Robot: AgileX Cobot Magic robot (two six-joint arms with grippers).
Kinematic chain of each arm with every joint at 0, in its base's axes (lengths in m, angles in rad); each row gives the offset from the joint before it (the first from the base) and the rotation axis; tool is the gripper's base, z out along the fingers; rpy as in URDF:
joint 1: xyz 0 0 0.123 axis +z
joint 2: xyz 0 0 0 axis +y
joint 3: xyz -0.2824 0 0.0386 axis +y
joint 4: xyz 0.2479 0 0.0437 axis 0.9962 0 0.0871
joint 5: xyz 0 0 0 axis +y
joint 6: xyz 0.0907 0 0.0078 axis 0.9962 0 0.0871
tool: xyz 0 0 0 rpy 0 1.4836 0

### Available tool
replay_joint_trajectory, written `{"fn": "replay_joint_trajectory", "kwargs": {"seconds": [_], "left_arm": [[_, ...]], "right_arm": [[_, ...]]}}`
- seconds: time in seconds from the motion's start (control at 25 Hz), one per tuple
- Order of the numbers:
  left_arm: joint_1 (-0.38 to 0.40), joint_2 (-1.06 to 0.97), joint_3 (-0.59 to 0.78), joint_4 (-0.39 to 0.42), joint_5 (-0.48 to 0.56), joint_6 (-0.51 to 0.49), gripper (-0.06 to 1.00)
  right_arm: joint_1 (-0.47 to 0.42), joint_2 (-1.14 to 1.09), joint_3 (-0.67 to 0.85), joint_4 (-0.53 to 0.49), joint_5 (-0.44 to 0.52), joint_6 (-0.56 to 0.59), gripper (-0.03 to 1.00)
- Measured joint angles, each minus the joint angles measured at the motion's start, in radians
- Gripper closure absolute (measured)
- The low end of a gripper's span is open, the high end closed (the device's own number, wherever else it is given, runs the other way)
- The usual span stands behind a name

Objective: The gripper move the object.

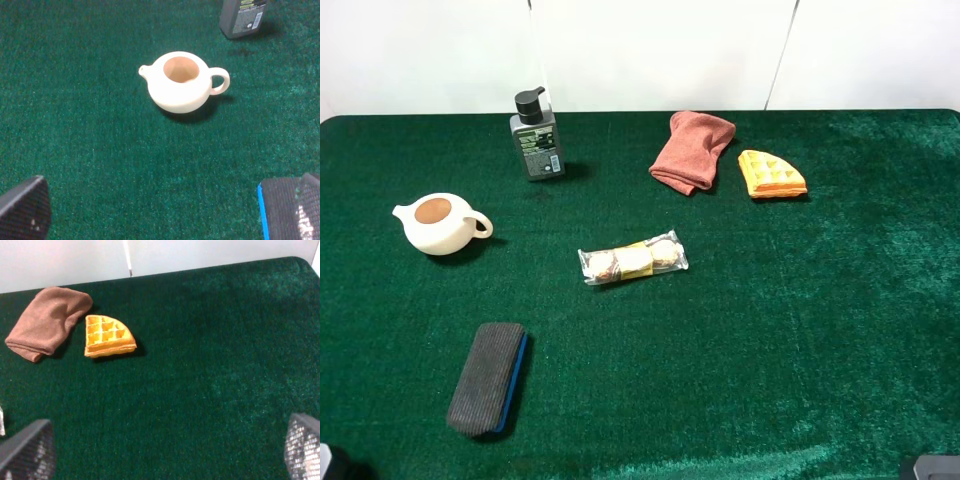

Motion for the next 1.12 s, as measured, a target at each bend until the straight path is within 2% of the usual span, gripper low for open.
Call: {"fn": "replay_joint_trajectory", "kwargs": {"seconds": [0.56, 0.88, 1.12], "left_arm": [[0.000, 0.000, -0.002, 0.000, -0.006, 0.000, -0.05], [0.000, 0.002, -0.062, 0.000, -0.010, -0.006, -0.05], [0.000, 0.171, -0.122, 0.000, -0.004, -0.006, -0.05]], "right_arm": [[0.000, 0.000, 0.000, 0.000, 0.000, 0.000, 0.27], [0.000, 0.000, 0.000, 0.000, 0.001, 0.000, 0.27], [0.000, 0.000, 0.000, 0.000, 0.001, 0.000, 0.27]]}}
